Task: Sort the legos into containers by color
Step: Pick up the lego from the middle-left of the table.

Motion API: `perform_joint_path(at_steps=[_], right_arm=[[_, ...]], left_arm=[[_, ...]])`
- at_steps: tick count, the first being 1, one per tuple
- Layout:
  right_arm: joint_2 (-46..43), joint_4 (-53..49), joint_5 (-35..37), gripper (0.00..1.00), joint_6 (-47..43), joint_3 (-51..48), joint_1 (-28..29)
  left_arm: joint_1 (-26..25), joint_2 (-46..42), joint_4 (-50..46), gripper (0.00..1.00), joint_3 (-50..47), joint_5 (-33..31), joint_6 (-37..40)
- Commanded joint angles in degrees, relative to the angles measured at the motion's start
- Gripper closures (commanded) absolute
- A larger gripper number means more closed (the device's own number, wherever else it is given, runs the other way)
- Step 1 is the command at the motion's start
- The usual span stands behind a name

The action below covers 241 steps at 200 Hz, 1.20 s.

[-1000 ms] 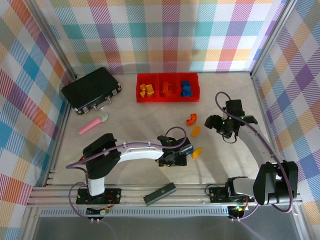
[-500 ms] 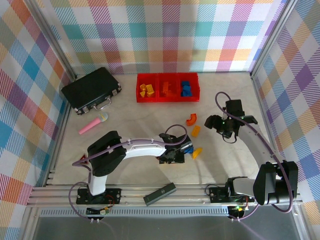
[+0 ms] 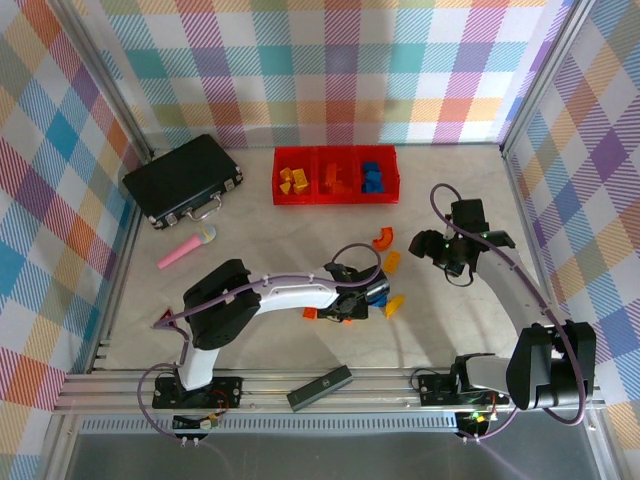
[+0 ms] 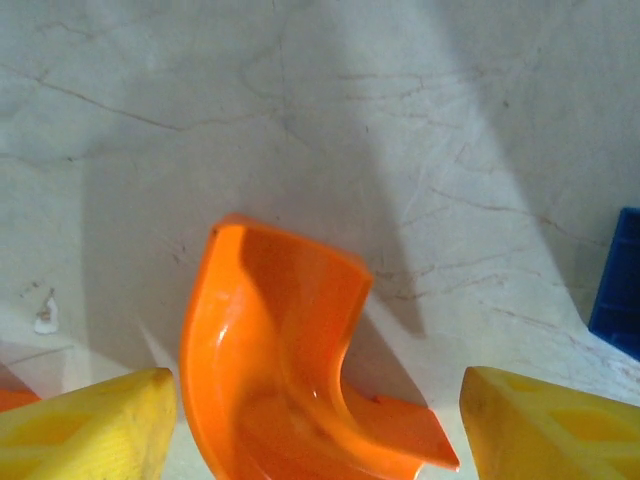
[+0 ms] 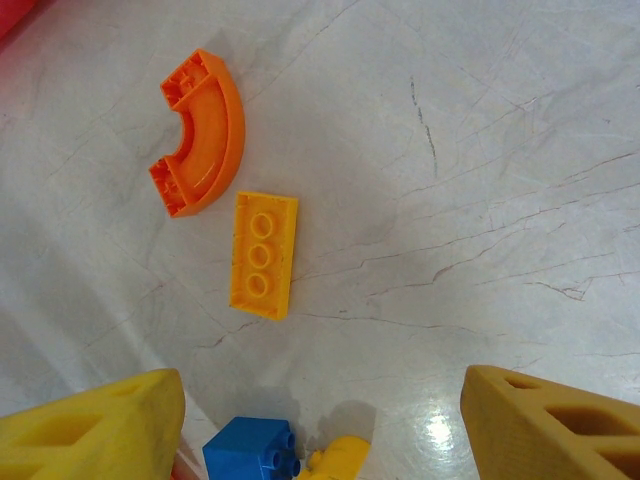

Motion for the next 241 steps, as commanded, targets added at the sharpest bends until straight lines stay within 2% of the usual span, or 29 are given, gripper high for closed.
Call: perform_joint_path(at_steps=[1, 28, 64, 124, 182, 204, 241], right_arm=[[0.5, 0.0, -1.0, 0.27, -1.0, 0.8, -0.2], [0.6, 0.1, -1.3, 0.27, -0.9, 0.8, -0.2], [0.5, 0.0, -1.0, 0.27, -0.9, 0.5, -0.2], [0.8, 0.2, -1.0, 0.27, -0.9, 0.0, -0.2], [0.2, -0.2, -0.8, 0.27, -1.0, -0.2, -0.2], [-0.1, -0.3, -0.6, 0.27, -1.1, -0.1, -0.2], [-0.4, -0.4, -0.9, 0.27, -1.1, 0.0, -0.2]], left_arm=[[1.0, 0.9, -2.4, 0.24, 1.5, -2.3, 0.5], [1.2, 1.9, -1.7, 0.27, 1.5, -1.2, 0.3], [1.2, 2.7, -0.3, 0.41, 0.0, 0.4, -0.4], [1.2, 1.7, -0.6, 0.56, 0.2, -1.2, 0.9], [1.8, -0.6, -2.2, 0.60, 1.8, -5.7, 4.0], [3.9, -2.2, -3.2, 0.60, 2.8, -7.6, 6.2], [11.5, -4.2, -4.8, 0.61, 8.4, -11.3, 13.5]])
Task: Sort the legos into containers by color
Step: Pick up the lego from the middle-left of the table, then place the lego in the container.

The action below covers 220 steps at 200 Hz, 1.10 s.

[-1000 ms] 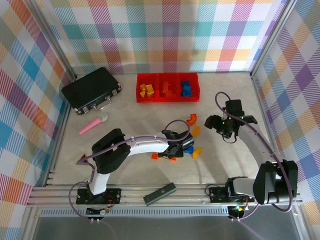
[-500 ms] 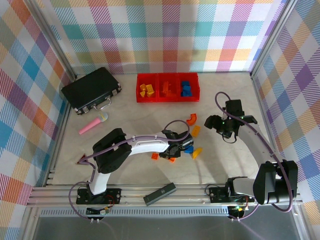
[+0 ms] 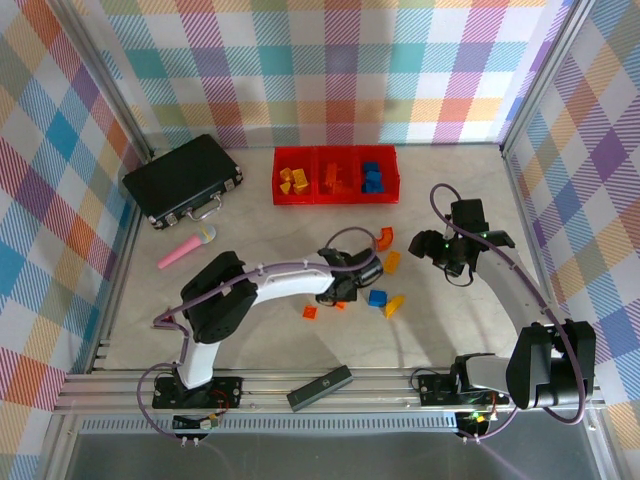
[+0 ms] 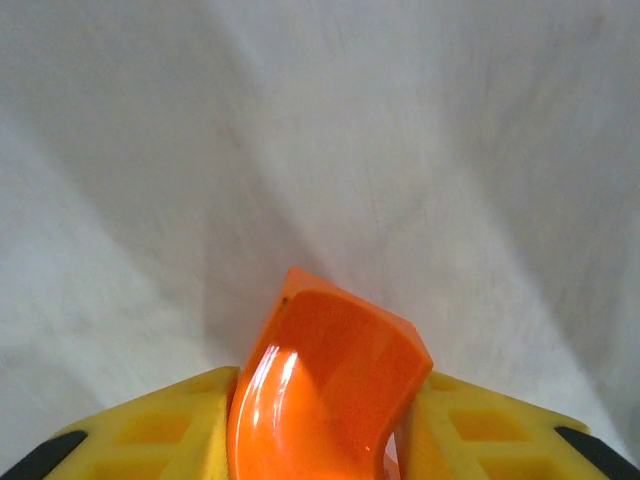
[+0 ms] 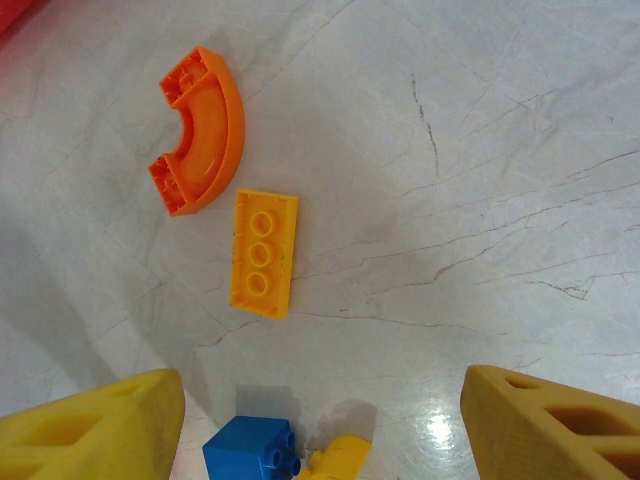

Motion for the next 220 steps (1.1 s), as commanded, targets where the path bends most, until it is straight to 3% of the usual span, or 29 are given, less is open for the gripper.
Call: perform_joint_path(at_steps=[1, 38, 68, 123, 220], right_arm=[[-0.5, -0.4, -0.7, 0.27, -1.1, 0.0, -0.2], [-0.7, -0.6, -1.1, 0.27, -1.0, 0.3, -0.2], [-0.4, -0.4, -1.4, 0.27, -0.9, 0.5, -0.2], [-0.2, -0.7, -2.0, 0.27, -1.0, 1.0, -0.2], [-0.9, -1.3, -2.3, 0.27, -1.2, 0.7, -0.2]], left_arm=[[5.6, -4.2, -2.2, 0.60, 4.9, -5.0, 6.3], [15.2, -2.9, -1.0, 0.60, 12.6, -5.9, 13.6], [19.6, 1.3, 2.3, 0.59, 21.3, -5.7, 19.5], [22.5, 16.4, 8.2, 0.59, 40.6, -4.1, 29.6], [24.4, 33.2, 14.0, 0.54, 59.2, -1.3, 38.7]])
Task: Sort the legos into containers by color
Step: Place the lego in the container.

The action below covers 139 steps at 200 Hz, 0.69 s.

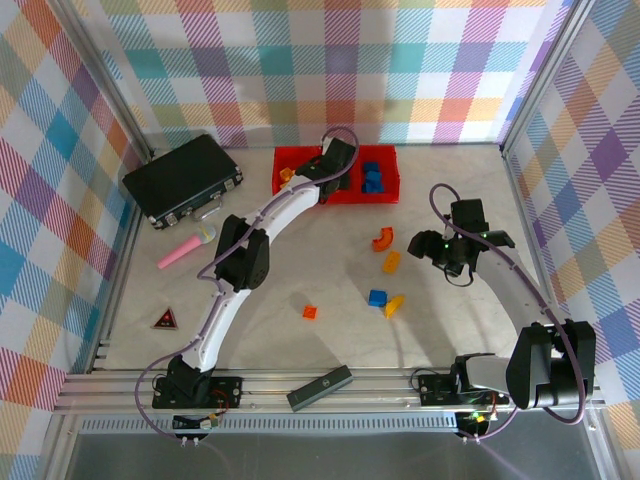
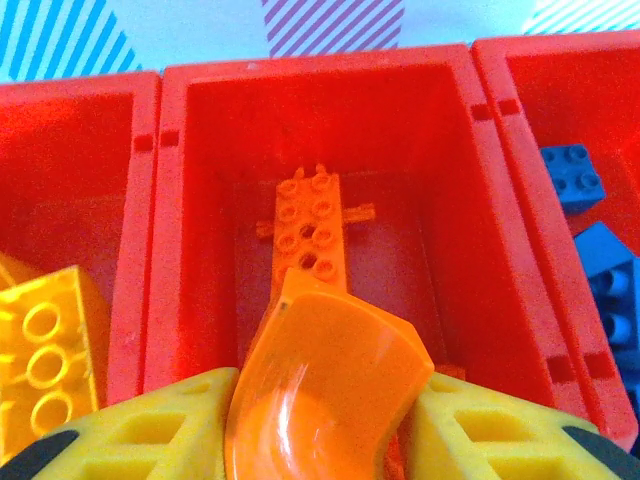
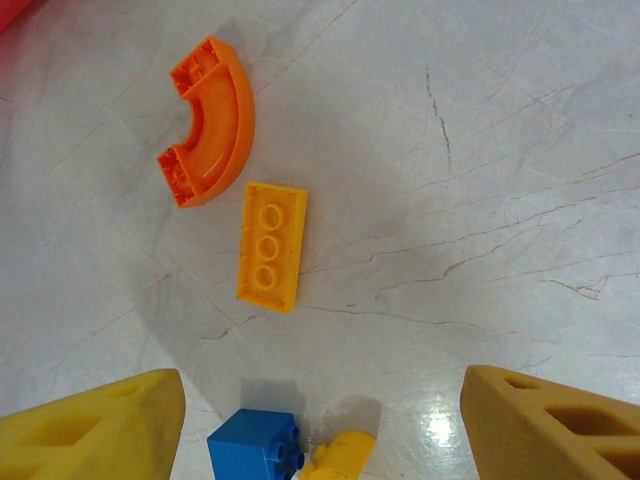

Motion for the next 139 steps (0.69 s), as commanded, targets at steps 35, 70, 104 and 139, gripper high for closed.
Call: perform_joint_path(at_steps=[35, 70, 104, 139], right_arm=[[-1.8, -1.5, -1.3, 0.27, -0.2, 0.7, -0.2], [-1.6, -1.6, -2.2, 0.27, -0.2, 0.7, -0.2], [-1.6, -0.4, -4.0, 0.27, 0.0, 0.4, 0.4], [-0.7, 1.4, -4.9, 0.27, 0.9, 0.4, 3.4]], left_arm=[[0.5, 1.0, -0.1, 0.37, 8.7, 2.2, 3.8], [0.2, -8.7, 0.3, 0.33, 0.3, -0.1, 5.0], [0.1, -22.7, -0.1, 0.33, -14.3, 1.6, 3.4], [0.1, -37.0, -5.8, 0.33, -28.6, 8.0, -1.9]])
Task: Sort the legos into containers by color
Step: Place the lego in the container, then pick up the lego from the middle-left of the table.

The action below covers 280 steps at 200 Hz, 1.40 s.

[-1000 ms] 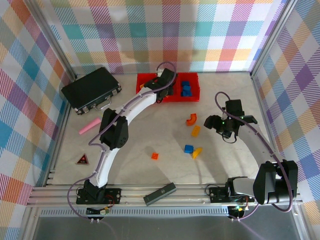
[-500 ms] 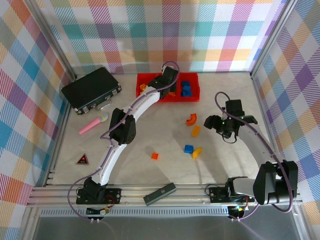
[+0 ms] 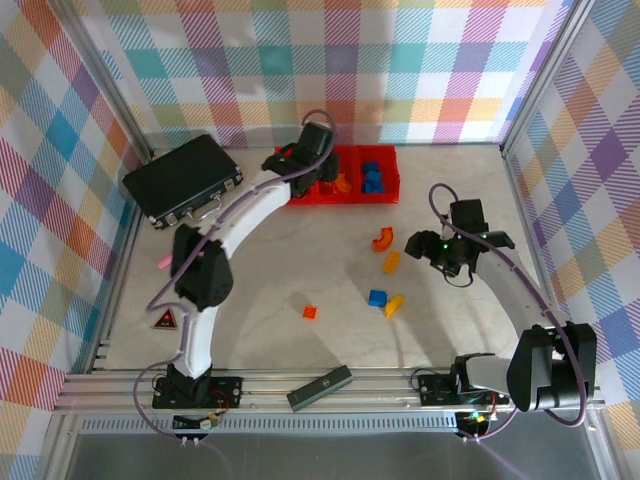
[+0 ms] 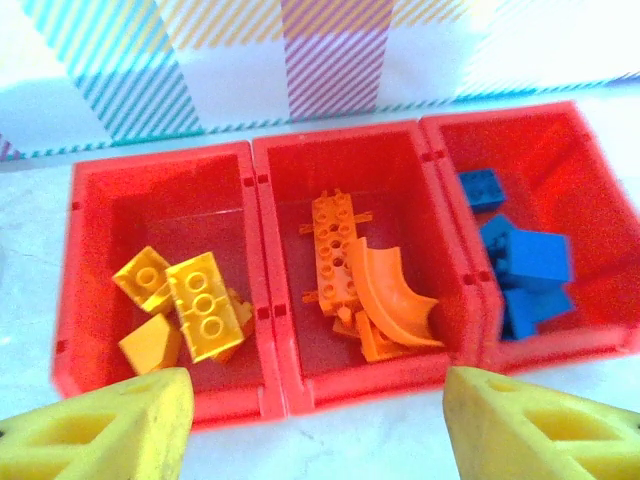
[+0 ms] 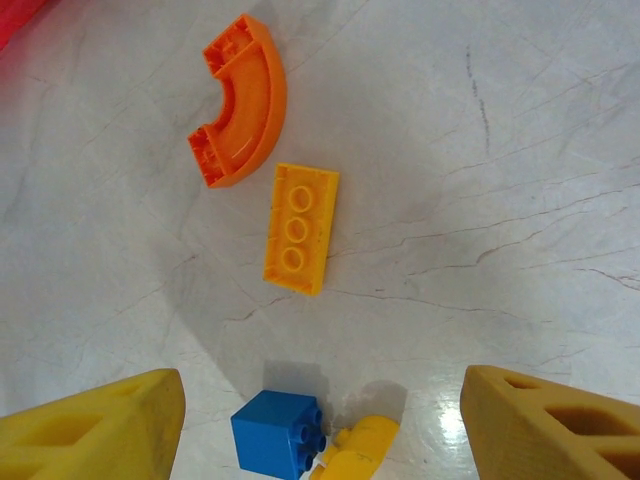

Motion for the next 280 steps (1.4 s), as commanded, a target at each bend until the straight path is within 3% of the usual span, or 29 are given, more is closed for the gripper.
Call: perform_joint_path(at_steps=[1, 38, 105, 146, 188, 280], right_arm=[[-0.1, 1.5, -2.0, 0.27, 0.9, 0.4, 2.3], [2.4, 3.4, -1.5, 0.27, 2.1, 1.0, 5.8], [6.3, 3.3, -0.3, 0.27, 1.9, 3.6, 6.7], [7.2, 2.4, 0.3, 0.27, 1.5, 4.8, 6.8], [7.5, 2.2, 1.0, 0.27, 1.5, 4.9, 6.8], [7.8, 1.1, 2.4, 0.27, 0.6, 5.3, 6.8]], left_arm=[[-0.2, -9.6, -4.9, 0.33, -6.8, 4.3, -4.3], [-1.7, -20.0, -13.1, 0.34, -19.5, 9.3, -12.3], [-12.8, -28.6, -16.6, 0.33, -39.3, 8.9, -19.9], [-18.6, -26.5, -15.6, 0.33, -46.1, 6.8, -23.3], [-22.7, -23.9, -12.5, 0.33, -48.7, 8.5, -25.6], [-25.5, -17.8, -6.8, 0.40, -54.6, 8.0, -31.4]])
